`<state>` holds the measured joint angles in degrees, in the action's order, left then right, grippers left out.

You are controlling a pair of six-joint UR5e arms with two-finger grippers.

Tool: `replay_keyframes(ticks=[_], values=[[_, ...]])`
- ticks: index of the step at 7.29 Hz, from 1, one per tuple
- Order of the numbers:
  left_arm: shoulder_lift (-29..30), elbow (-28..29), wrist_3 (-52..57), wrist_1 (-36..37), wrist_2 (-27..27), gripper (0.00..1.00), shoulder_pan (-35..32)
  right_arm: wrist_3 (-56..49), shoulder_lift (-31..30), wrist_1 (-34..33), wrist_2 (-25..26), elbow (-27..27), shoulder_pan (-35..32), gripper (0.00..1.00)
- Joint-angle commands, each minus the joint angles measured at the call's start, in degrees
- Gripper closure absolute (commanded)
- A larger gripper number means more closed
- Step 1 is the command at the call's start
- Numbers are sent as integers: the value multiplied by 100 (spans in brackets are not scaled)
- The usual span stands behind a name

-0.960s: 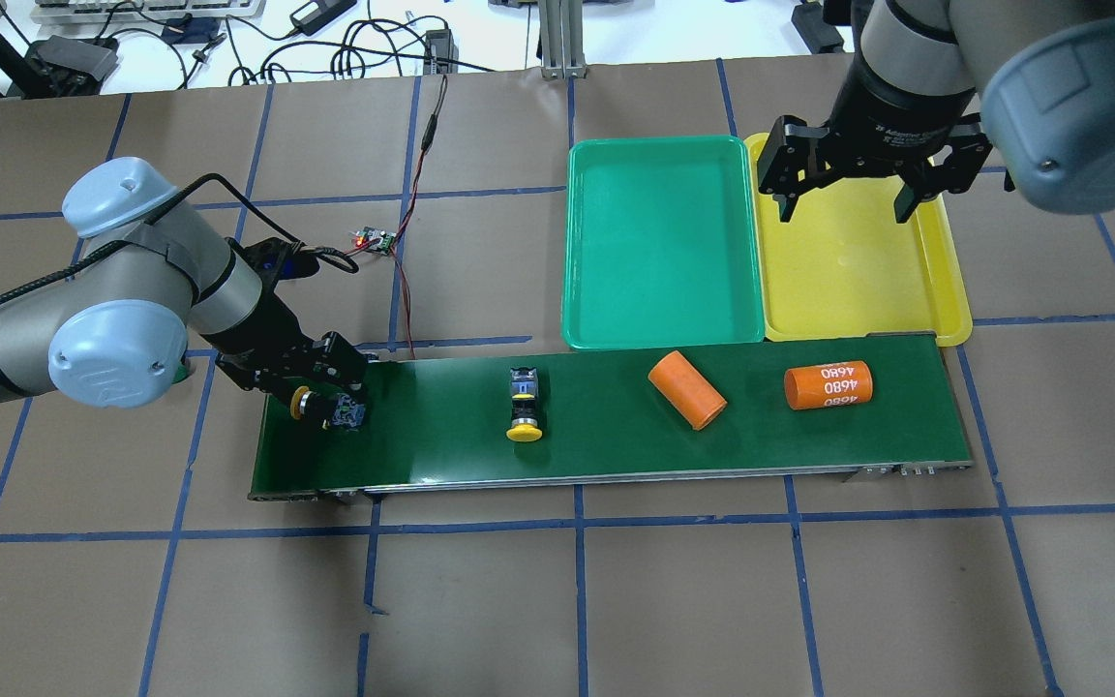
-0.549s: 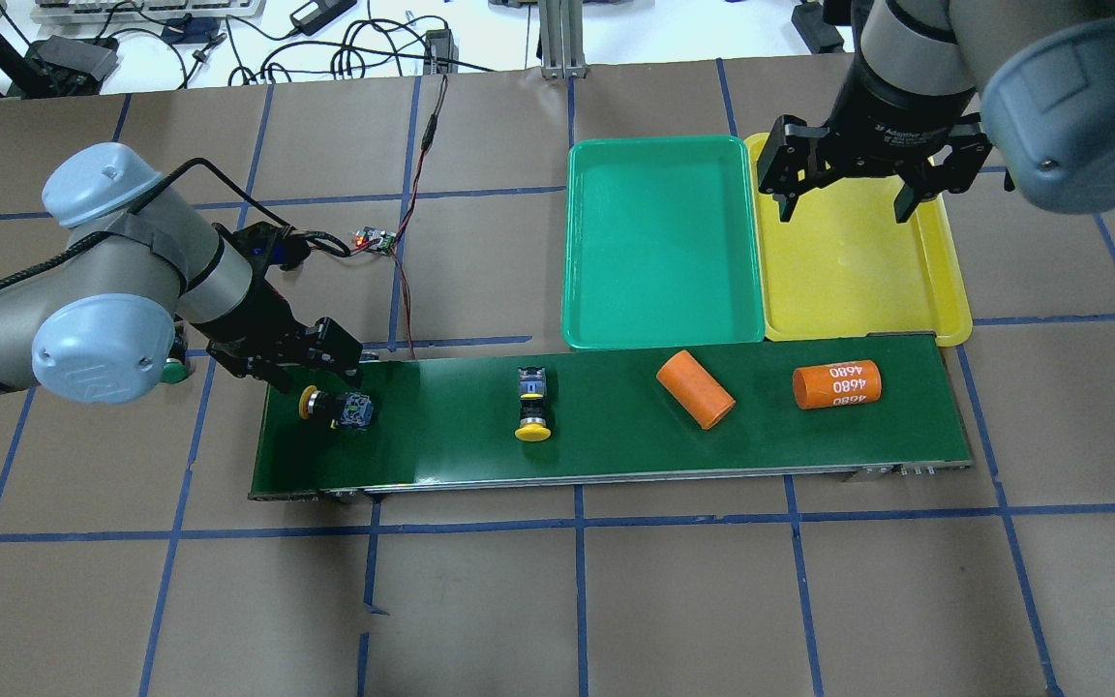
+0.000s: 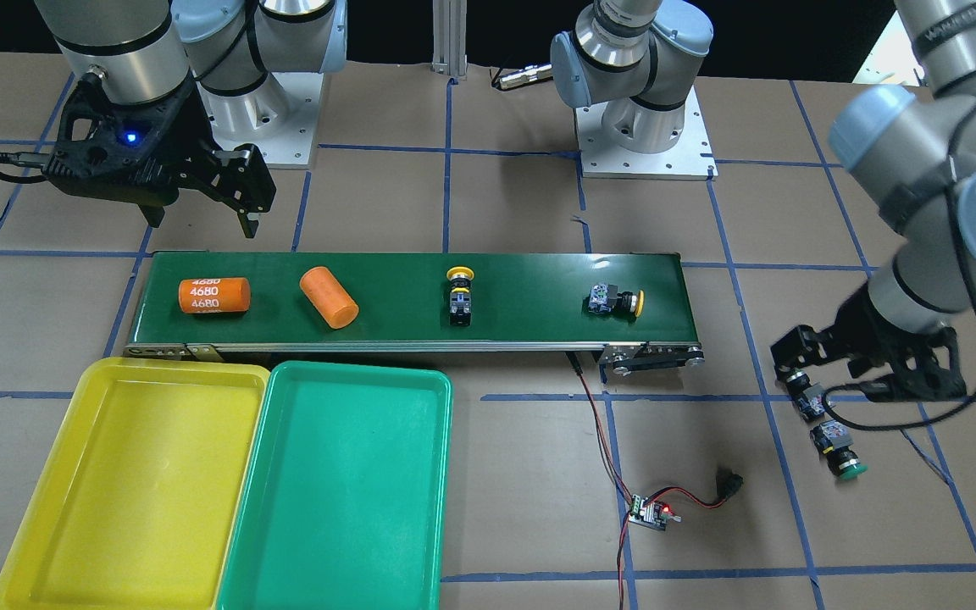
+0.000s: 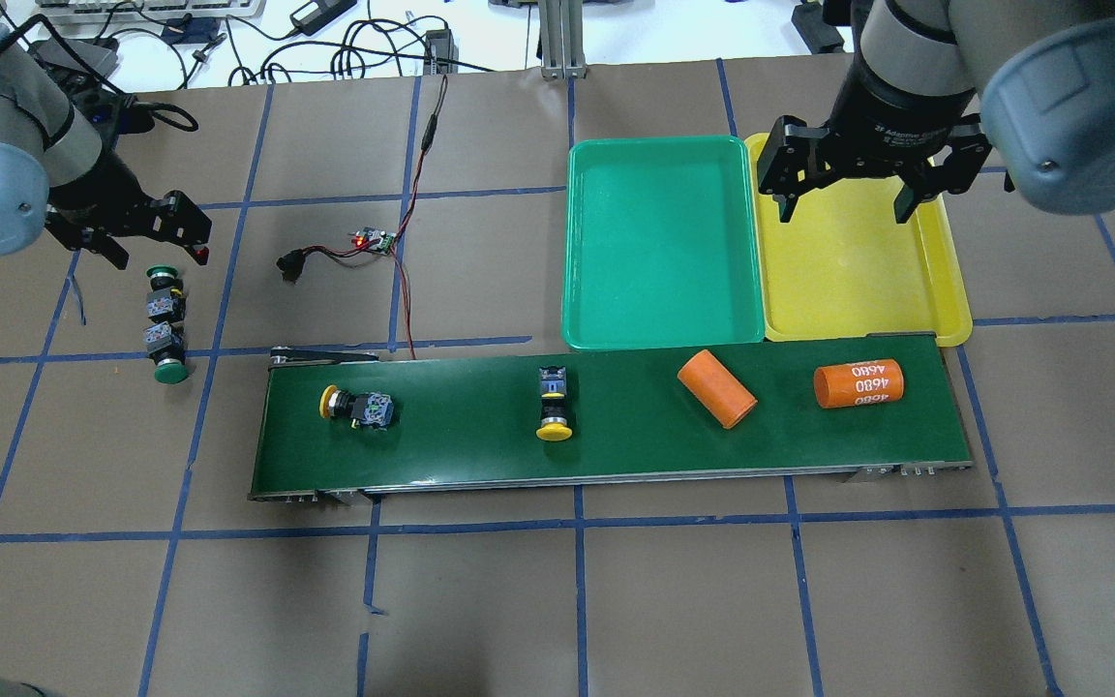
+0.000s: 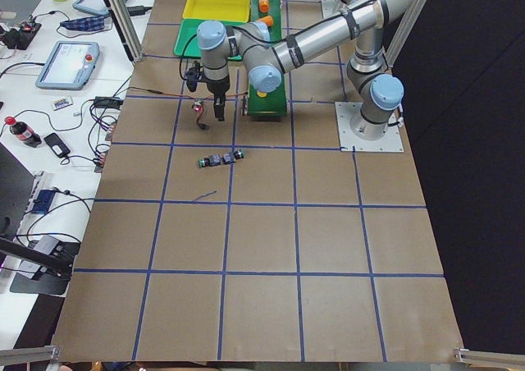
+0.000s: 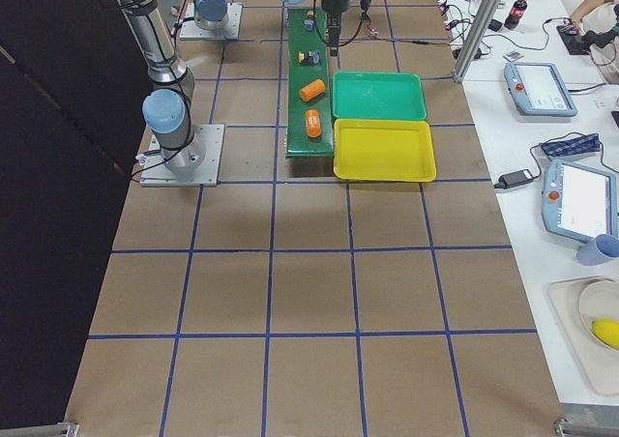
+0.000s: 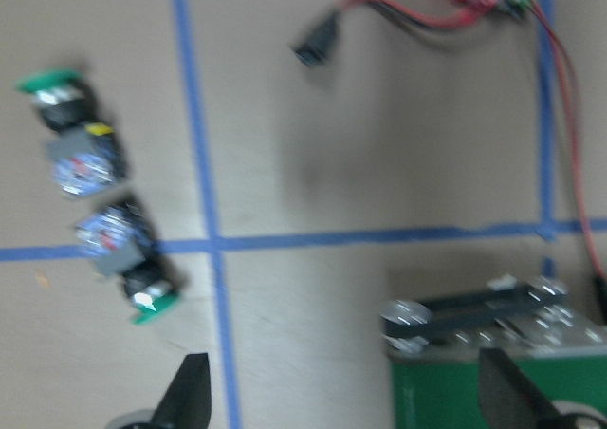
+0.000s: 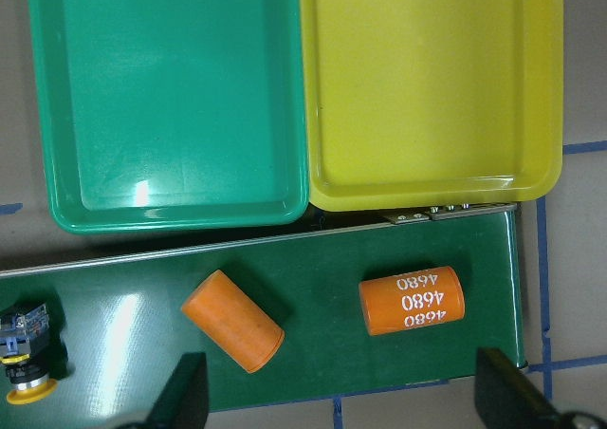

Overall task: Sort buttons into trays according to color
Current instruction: 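Reach the left gripper down and grasp a green-capped button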

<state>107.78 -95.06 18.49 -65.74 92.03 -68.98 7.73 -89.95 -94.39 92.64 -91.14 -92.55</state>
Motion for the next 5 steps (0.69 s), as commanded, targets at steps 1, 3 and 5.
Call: replay_keyframes(ticks=[1, 3, 5], values=[[741, 180, 49, 676, -35, 0, 523, 0, 4, 0, 0, 0, 0, 0], [1208, 137, 84, 1070, -19, 0, 657, 0, -5, 0, 0, 0, 0, 0], [1473, 225, -73, 1116, -45, 0, 657, 0, 4, 0, 0, 0, 0, 0]])
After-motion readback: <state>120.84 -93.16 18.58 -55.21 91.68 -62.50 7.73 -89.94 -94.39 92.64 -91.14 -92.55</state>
